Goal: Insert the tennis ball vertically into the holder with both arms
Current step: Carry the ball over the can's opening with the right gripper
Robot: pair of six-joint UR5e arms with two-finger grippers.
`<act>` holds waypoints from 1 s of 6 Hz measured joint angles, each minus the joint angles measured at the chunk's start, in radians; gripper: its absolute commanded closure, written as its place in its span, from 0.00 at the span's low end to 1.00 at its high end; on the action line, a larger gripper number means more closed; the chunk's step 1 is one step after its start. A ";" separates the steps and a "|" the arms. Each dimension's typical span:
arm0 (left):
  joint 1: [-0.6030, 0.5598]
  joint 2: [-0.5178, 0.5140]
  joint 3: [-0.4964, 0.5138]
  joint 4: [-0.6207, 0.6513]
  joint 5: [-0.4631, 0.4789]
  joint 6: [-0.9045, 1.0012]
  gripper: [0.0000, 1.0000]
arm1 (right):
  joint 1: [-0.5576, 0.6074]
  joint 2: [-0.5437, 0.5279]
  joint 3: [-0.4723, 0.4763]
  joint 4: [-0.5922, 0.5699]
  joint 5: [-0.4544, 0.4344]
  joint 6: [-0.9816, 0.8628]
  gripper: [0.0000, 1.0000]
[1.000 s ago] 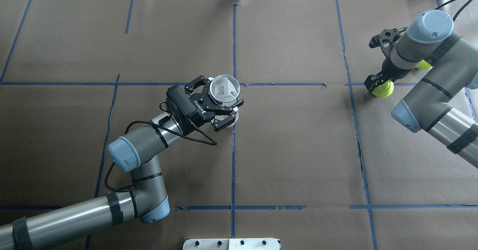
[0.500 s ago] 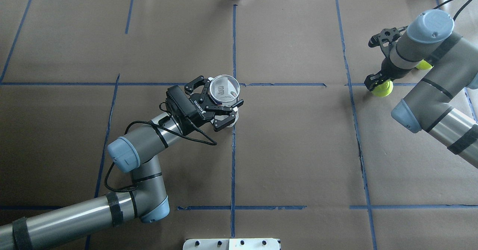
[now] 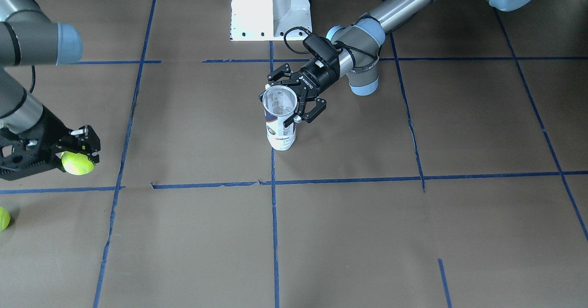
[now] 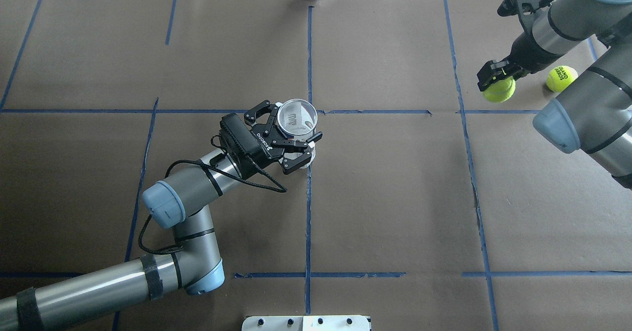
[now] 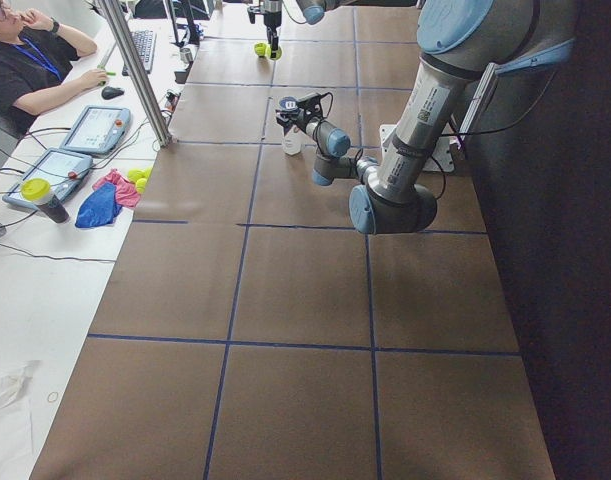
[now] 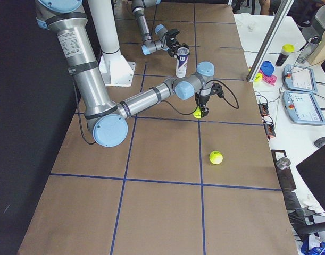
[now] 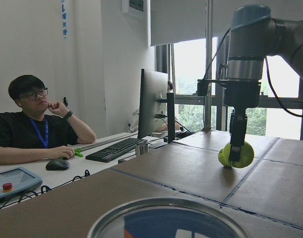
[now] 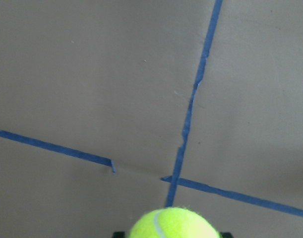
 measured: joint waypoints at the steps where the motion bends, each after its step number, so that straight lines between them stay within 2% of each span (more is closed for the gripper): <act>1: 0.000 0.000 0.000 0.001 -0.002 0.000 0.07 | -0.010 0.045 0.079 -0.087 0.008 0.101 0.89; 3: 0.001 0.000 0.000 0.003 -0.005 0.000 0.07 | -0.075 0.204 0.181 -0.293 0.005 0.325 0.89; 4: 0.001 -0.001 0.000 0.003 -0.006 0.000 0.07 | -0.140 0.310 0.187 -0.358 -0.031 0.469 0.88; 5: 0.001 -0.002 0.000 0.004 -0.006 0.000 0.07 | -0.223 0.408 0.164 -0.397 -0.100 0.595 0.88; 6: 0.000 -0.002 -0.003 0.004 -0.006 0.000 0.07 | -0.303 0.504 0.097 -0.411 -0.177 0.698 0.87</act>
